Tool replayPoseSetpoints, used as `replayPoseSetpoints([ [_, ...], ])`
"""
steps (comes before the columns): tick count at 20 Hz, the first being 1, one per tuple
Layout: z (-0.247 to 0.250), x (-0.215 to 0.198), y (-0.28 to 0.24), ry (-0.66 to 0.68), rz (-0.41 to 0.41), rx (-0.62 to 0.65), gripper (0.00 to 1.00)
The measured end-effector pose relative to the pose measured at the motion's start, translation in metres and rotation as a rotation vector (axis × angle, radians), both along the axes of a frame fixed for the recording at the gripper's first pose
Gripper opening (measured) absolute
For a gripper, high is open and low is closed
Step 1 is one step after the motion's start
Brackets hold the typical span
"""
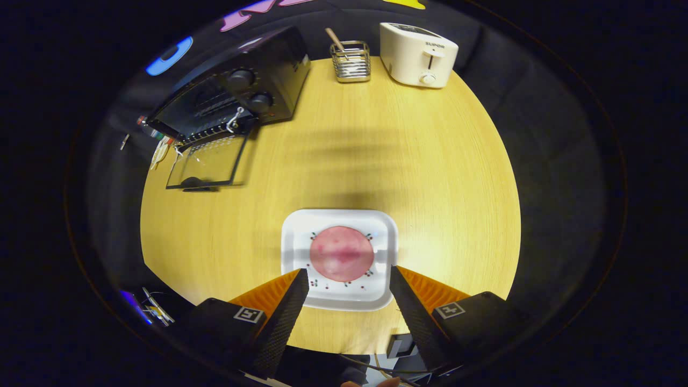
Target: Open the toaster oven, put the food inside, and close the toaster oven door.
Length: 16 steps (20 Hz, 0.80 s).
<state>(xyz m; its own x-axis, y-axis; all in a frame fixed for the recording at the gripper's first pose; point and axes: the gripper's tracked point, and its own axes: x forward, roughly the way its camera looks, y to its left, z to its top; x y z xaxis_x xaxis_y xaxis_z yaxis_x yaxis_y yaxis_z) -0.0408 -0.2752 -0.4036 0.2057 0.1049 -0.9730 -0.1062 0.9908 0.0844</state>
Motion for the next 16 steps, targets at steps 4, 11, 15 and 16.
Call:
replayPoseSetpoints([
  [4, -0.031, 0.001, -0.023, 0.078, -0.039, 0.035, 0.99],
  [11, -0.063, 0.001, -0.04, 0.109, -0.02, 0.018, 0.37],
  [15, -0.059, 0.007, -0.036, 0.13, -0.016, 0.112, 0.15],
  [16, -0.067, -0.003, -0.037, 0.155, -0.038, 0.154, 0.05],
])
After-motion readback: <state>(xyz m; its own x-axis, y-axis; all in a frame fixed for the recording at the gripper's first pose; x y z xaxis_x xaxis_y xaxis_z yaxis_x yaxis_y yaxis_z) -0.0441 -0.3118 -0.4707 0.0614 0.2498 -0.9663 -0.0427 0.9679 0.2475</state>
